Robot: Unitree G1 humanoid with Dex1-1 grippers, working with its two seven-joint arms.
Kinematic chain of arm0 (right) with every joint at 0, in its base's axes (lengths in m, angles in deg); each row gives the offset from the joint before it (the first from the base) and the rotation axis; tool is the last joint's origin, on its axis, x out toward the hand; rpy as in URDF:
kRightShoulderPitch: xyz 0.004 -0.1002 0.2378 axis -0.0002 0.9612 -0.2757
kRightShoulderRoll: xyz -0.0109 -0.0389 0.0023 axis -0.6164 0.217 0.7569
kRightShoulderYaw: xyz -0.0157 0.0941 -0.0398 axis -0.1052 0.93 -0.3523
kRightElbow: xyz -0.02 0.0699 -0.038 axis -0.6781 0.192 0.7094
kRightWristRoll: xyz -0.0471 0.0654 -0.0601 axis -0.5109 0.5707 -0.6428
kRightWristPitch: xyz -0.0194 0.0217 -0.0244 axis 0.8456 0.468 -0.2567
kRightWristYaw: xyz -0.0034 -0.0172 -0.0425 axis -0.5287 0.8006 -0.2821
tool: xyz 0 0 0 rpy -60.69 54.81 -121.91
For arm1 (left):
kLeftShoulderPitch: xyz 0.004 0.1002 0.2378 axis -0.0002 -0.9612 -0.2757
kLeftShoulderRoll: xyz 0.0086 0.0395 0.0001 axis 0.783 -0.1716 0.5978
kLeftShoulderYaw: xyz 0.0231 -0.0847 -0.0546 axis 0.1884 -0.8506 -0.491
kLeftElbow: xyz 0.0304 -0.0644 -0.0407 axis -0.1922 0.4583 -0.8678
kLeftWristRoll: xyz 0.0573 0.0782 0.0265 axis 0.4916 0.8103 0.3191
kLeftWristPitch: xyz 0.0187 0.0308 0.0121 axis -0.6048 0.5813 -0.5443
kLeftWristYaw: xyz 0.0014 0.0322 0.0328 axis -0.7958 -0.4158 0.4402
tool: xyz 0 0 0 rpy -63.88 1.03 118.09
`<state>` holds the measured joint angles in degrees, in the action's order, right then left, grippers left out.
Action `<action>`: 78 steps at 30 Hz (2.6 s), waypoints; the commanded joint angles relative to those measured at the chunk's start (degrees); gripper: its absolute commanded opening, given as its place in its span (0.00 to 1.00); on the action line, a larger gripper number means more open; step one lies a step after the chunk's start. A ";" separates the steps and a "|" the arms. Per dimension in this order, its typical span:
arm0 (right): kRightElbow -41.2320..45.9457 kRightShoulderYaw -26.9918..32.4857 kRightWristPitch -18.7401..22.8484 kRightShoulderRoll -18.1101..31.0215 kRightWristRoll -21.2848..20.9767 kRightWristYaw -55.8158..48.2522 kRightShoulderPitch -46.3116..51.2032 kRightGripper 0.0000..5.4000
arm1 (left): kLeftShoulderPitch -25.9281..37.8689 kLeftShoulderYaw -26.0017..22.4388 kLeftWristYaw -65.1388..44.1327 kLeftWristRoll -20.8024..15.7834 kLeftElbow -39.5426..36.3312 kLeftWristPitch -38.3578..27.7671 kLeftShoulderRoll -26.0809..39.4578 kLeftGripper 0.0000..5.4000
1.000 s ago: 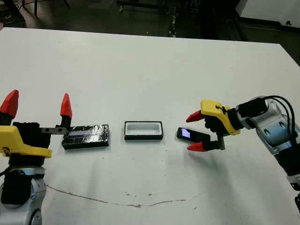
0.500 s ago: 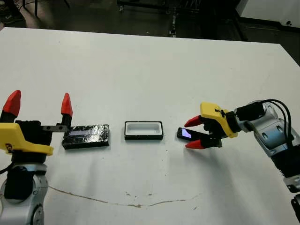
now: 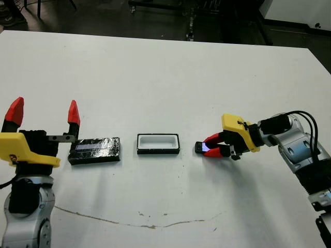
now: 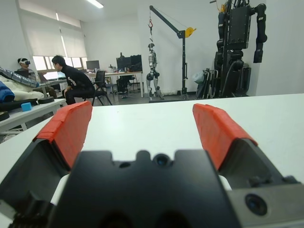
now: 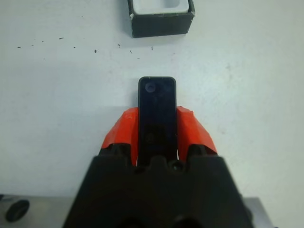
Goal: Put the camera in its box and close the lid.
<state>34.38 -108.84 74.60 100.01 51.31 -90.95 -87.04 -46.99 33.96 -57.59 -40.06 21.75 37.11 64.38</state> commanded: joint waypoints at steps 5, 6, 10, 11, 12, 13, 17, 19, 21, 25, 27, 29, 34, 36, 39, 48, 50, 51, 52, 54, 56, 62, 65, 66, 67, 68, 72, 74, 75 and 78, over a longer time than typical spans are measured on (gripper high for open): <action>-2.21 0.39 -0.62 -0.81 -1.86 0.94 0.00 0.31 | 1.68 0.15 0.38 0.79 2.60 -0.99 0.05 1.00; -1.98 0.58 0.07 -0.86 -2.01 1.32 -0.09 0.31 | 1.87 0.17 0.42 0.93 2.83 -1.11 0.06 1.00; -0.51 2.02 2.99 -1.44 -1.18 2.36 -0.67 0.31 | 2.52 0.13 0.47 0.85 3.54 -1.25 -0.08 1.00; -0.15 2.61 3.64 -1.73 -0.61 2.58 -0.81 0.31 | 2.65 0.14 0.58 0.98 3.68 -1.24 -0.08 1.00; 0.76 3.44 4.83 -2.07 0.05 3.11 -0.99 0.31 | 2.78 0.18 0.75 1.15 3.78 -1.13 -0.11 1.00; 2.25 4.67 6.29 -2.62 1.05 4.11 -1.03 0.31 | 2.93 0.27 1.05 1.52 3.85 -0.97 -0.12 1.00; 10.38 8.98 16.03 -5.07 5.56 8.63 -1.11 0.31 | 3.29 0.70 1.67 2.14 3.73 -0.05 -0.19 1.00; 15.24 10.19 22.20 -5.91 7.23 11.42 -1.16 0.31 | 3.39 0.77 1.55 1.60 3.78 0.07 -0.31 1.00; 19.80 10.74 27.34 -6.44 8.20 14.10 -1.40 0.31 | 3.34 0.80 1.38 1.40 4.03 -0.34 -0.28 1.00; 26.25 11.71 34.49 -8.95 9.96 20.08 -1.75 0.31 | 3.08 0.85 1.39 2.01 4.14 -0.92 0.09 1.00; 26.87 11.91 36.51 -11.11 11.05 22.64 -2.16 0.31 | 3.04 0.88 1.28 1.96 3.94 -0.84 0.18 1.00; 27.09 11.57 37.78 -12.66 11.77 24.54 -2.73 0.31 | 3.06 0.88 1.09 1.47 3.81 -0.79 0.08 1.00; 25.18 8.52 38.28 -14.96 12.12 25.61 -5.08 0.31 | 3.16 0.72 1.43 1.69 3.70 -0.50 0.22 1.00; 24.09 7.10 38.81 -15.53 12.13 25.56 -5.98 0.31 | 3.23 0.65 1.58 1.73 3.61 -0.43 0.18 1.00; 21.91 4.44 38.42 -16.27 11.49 25.05 -7.38 0.31 | 3.24 0.61 1.71 1.77 3.31 -0.19 0.18 1.00; 8.16 -2.00 33.18 -17.16 10.00 16.12 -14.26 0.31 | 3.03 0.56 2.05 2.10 2.66 0.32 0.19 1.00; 3.46 -2.64 30.47 -17.53 9.39 13.05 -16.23 0.31 | 2.95 0.59 2.28 2.09 2.27 0.79 0.07 1.00; 1.01 -2.64 28.60 -17.81 9.04 11.70 -17.02 0.31 | 2.90 0.63 2.42 2.10 2.03 1.05 -0.02 1.00; -1.10 -2.59 27.06 -18.09 8.73 10.55 -17.72 0.31 | 2.82 0.67 2.53 2.11 1.72 1.37 -0.08 1.00; -5.60 -2.41 23.85 -18.72 8.18 7.84 -19.22 0.31 | 2.72 0.75 2.62 2.21 1.40 1.56 -0.08 1.00; -9.82 -2.19 20.57 -19.41 7.59 5.16 -20.63 0.31 | 2.63 0.78 2.63 2.21 1.33 1.54 -0.11 1.00; -19.87 -1.49 14.94 -21.72 5.88 -1.35 -24.67 0.31 | 2.58 0.91 2.74 2.25 1.67 1.28 -0.35 1.00; -23.48 -0.97 12.70 -22.74 5.13 -3.79 -26.10 0.31 | 2.56 0.87 2.66 2.22 1.85 1.06 -0.29 1.00; -24.32 -0.79 12.19 -23.03 4.85 -4.26 -26.41 0.31 | 2.55 0.85 2.64 2.20 1.90 1.03 -0.26 1.00; -24.96 -0.60 11.93 -23.33 4.61 -4.70 -26.62 0.31 | 2.51 0.83 2.68 2.21 1.88 1.04 -0.28 1.00; -25.38 -0.44 11.95 -23.59 4.39 -5.14 -26.79 0.31 | 2.47 0.83 2.76 2.27 1.83 1.07 -0.32 1.00; -25.71 0.28 13.02 -24.52 4.09 -5.91 -26.76 0.31 | 2.31 0.75 2.51 1.82 1.71 0.96 -0.32 1.00; -25.71 0.84 13.37 -24.98 4.24 -6.11 -26.39 0.31 | 2.27 0.73 2.51 1.56 1.69 0.91 -0.42 1.00; -25.58 0.98 13.19 -25.16 4.22 -6.23 -26.17 0.31 | 2.26 0.73 2.50 1.42 1.70 0.92 -0.46 1.00; -24.56 0.93 12.67 -25.37 3.71 -6.41 -25.58 0.31 | 2.18 0.80 2.59 1.30 1.70 0.94 -0.45 1.00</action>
<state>9.14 -108.14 87.40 74.63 55.64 -96.89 -112.67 -44.09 34.96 -55.13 -38.81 23.29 37.86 64.34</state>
